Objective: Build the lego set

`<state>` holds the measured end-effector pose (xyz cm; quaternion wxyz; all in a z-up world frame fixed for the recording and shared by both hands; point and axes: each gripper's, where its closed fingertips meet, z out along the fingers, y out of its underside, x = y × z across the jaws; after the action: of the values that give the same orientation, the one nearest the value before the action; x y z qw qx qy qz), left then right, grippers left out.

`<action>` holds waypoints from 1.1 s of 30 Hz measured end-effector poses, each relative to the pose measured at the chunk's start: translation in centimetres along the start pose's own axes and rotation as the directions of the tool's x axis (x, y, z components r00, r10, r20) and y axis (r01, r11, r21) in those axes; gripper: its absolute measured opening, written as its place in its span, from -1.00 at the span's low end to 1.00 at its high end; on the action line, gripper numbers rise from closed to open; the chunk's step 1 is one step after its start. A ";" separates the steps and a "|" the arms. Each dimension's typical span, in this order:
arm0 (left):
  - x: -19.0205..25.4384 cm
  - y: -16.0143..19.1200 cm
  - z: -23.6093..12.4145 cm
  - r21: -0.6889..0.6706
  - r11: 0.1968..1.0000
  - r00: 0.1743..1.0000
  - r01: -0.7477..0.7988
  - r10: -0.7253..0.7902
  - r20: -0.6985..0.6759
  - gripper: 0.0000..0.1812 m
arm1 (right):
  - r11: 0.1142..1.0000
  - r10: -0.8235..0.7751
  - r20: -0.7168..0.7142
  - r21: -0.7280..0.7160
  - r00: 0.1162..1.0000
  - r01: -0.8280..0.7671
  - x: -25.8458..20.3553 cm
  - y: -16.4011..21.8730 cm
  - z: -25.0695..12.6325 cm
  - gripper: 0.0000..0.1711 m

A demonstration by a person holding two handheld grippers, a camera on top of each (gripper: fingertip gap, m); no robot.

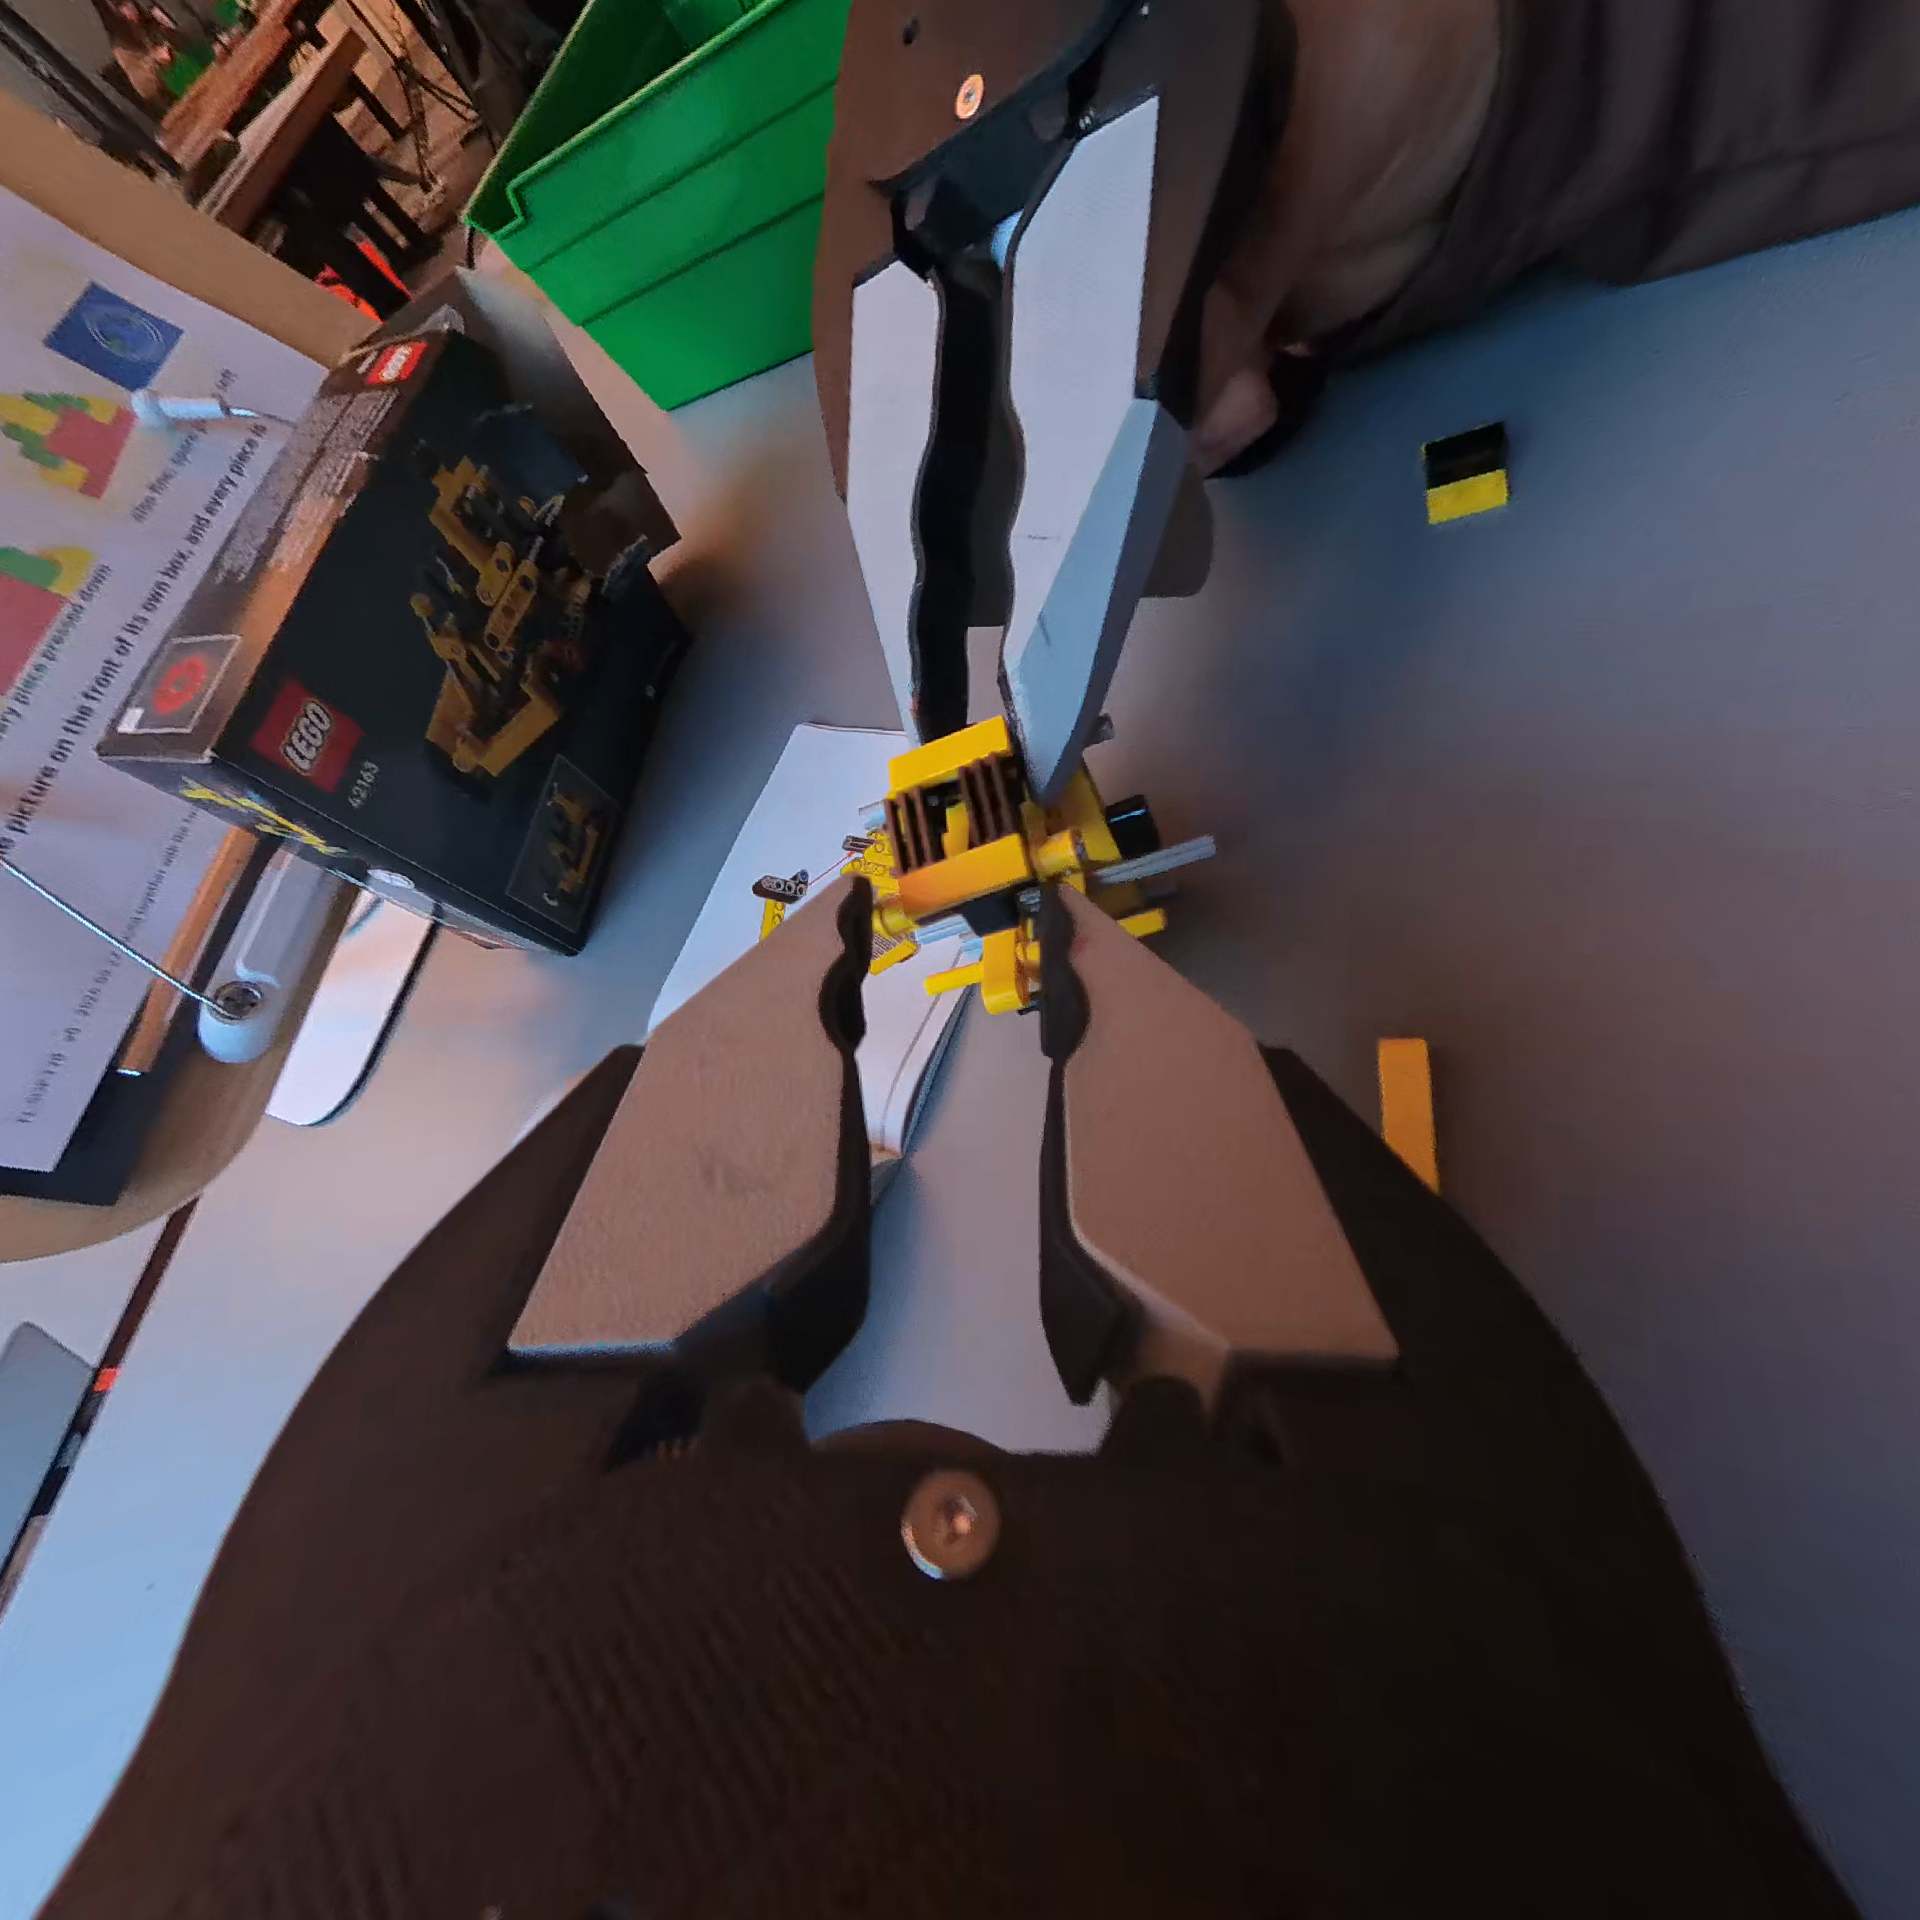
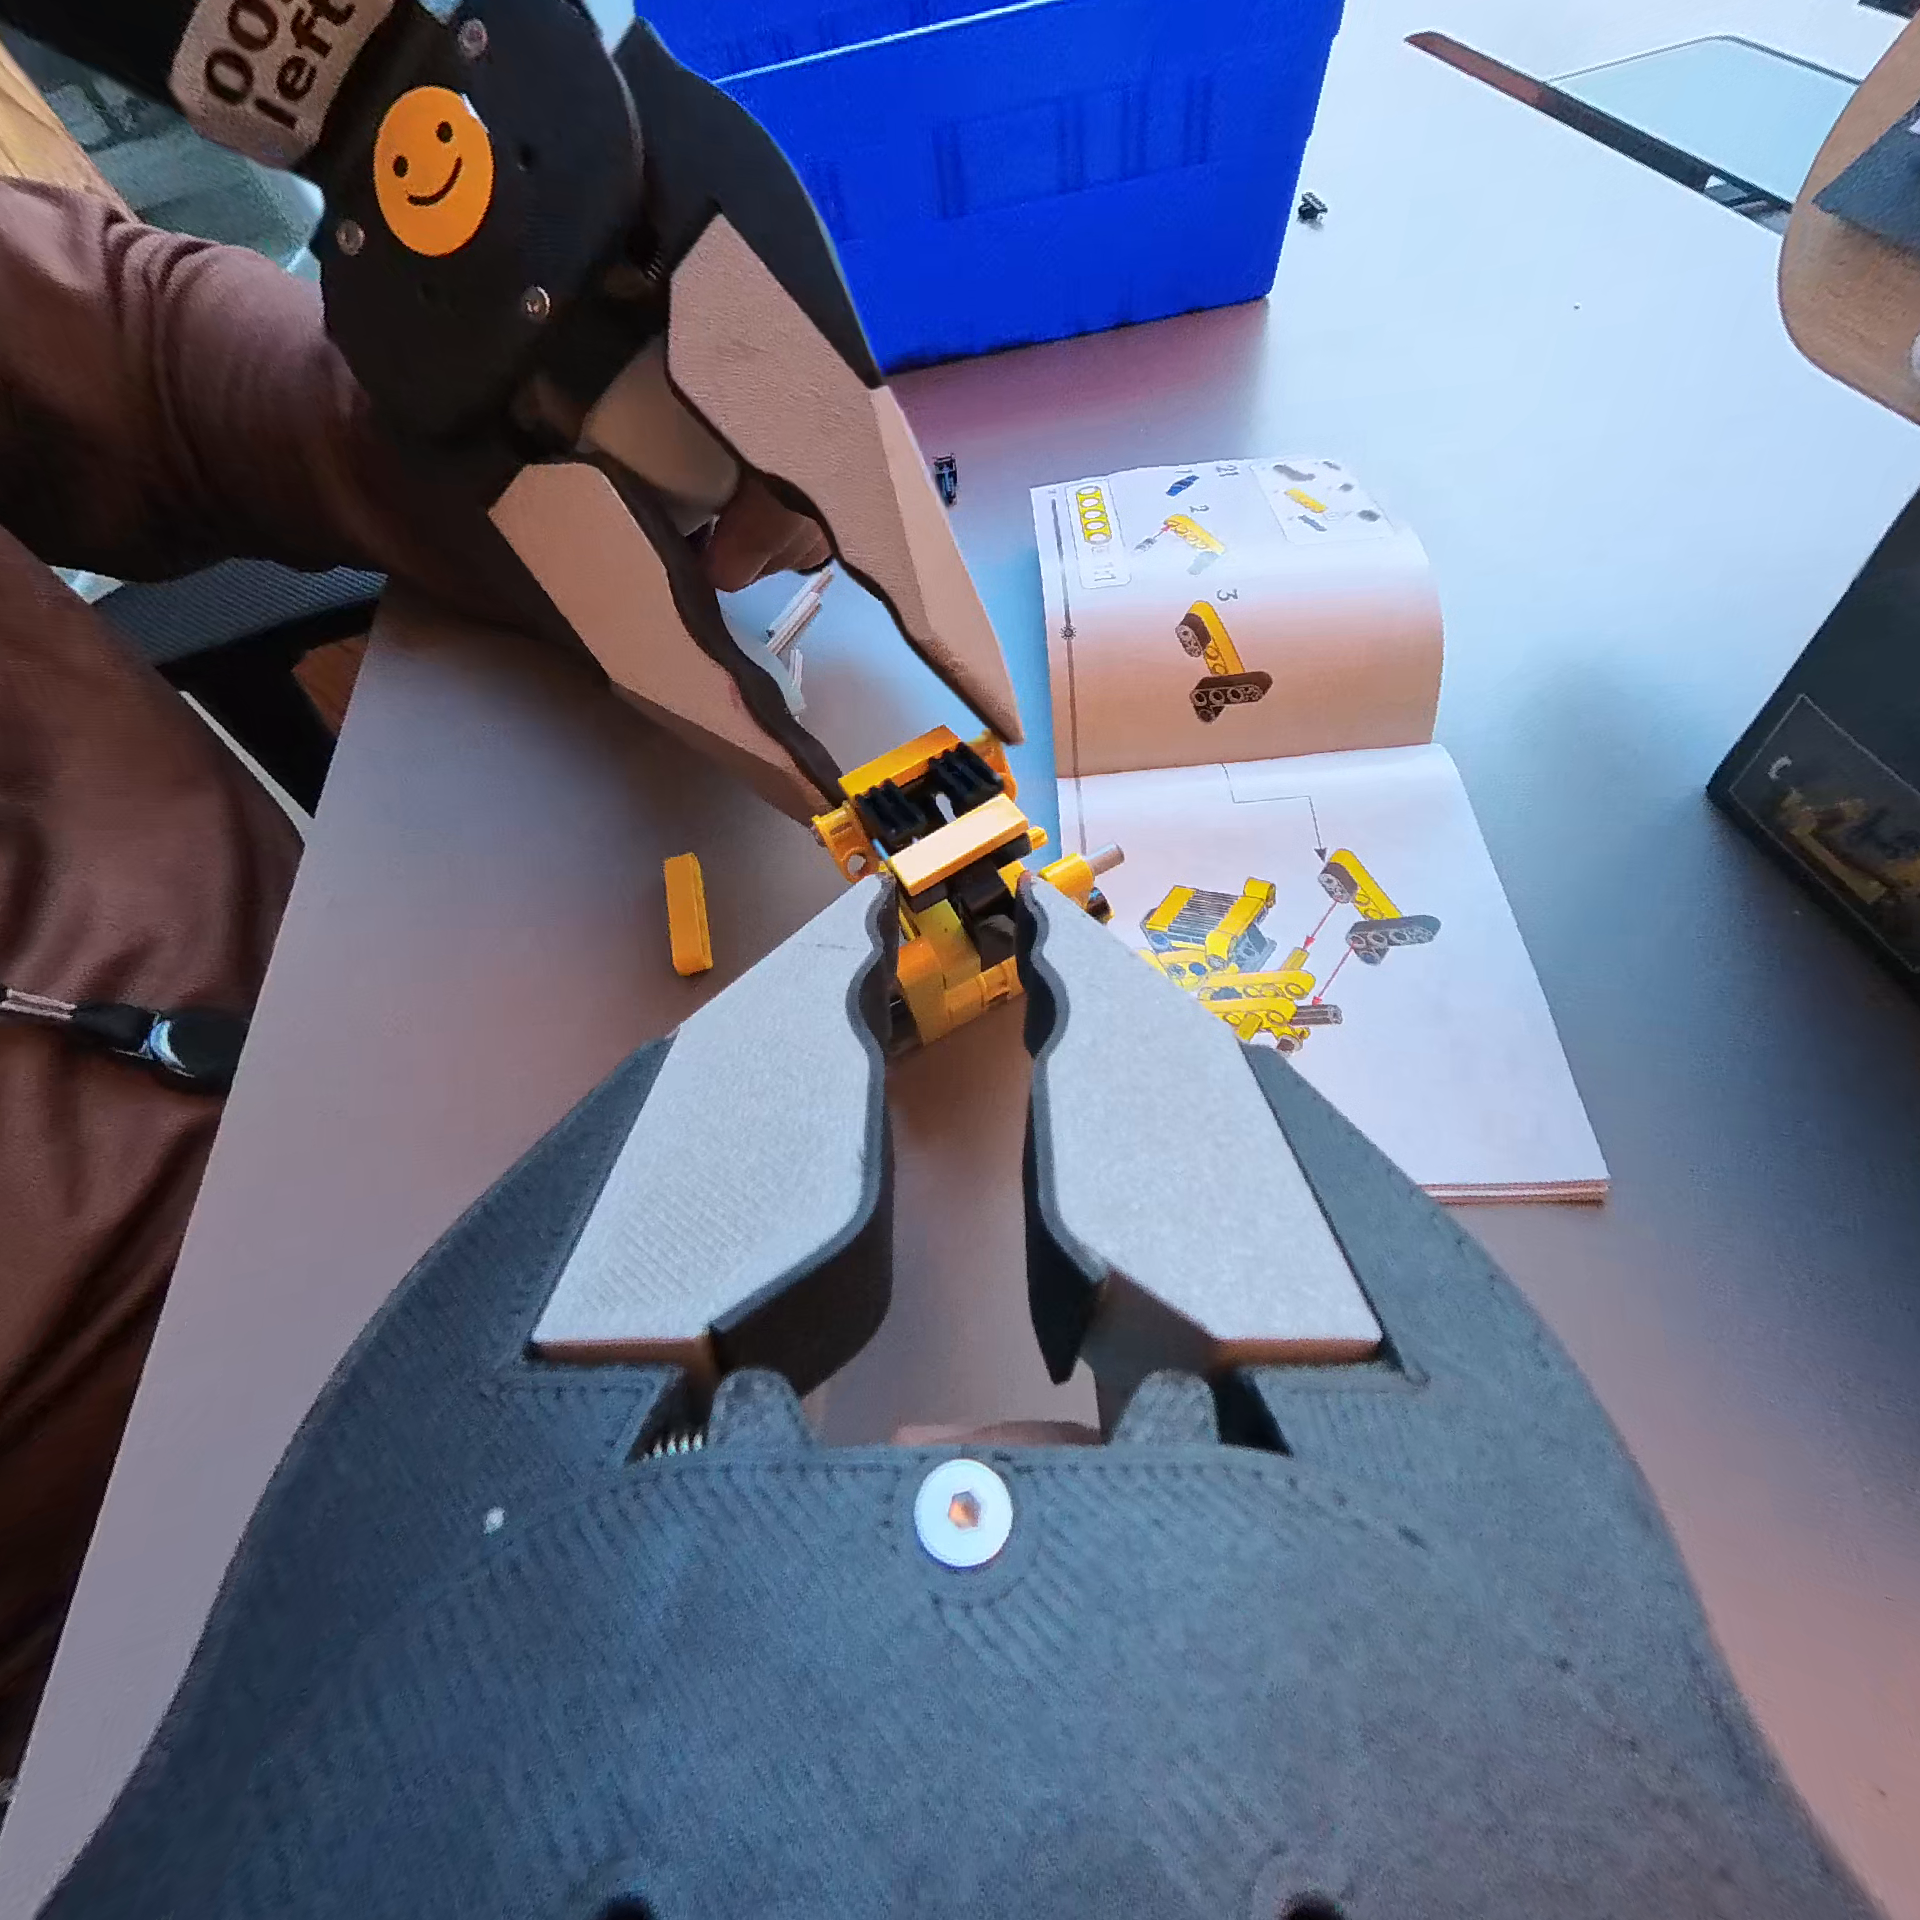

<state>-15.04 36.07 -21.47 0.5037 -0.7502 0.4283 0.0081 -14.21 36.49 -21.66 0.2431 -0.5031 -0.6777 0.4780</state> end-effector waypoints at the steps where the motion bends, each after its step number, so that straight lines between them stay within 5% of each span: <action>1: 0.0 0.0 0.0 -0.001 1.000 1.000 -0.015 0.015 0.005 -0.69 | 1.000 0.001 -0.001 0.000 1.000 -0.001 0.0 0.0 0.0 -0.78; 33: 0.5 -0.4 -0.2 0.039 0.996 0.997 -0.076 0.077 -0.021 -0.73 | 0.974 -0.215 -0.153 -0.111 0.965 0.199 -0.1 0.0 0.3 -0.76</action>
<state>-14.57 35.62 -21.33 0.5124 -0.7235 0.4624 0.0109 -14.39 36.33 -21.80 0.3225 -0.4779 -0.7262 0.3744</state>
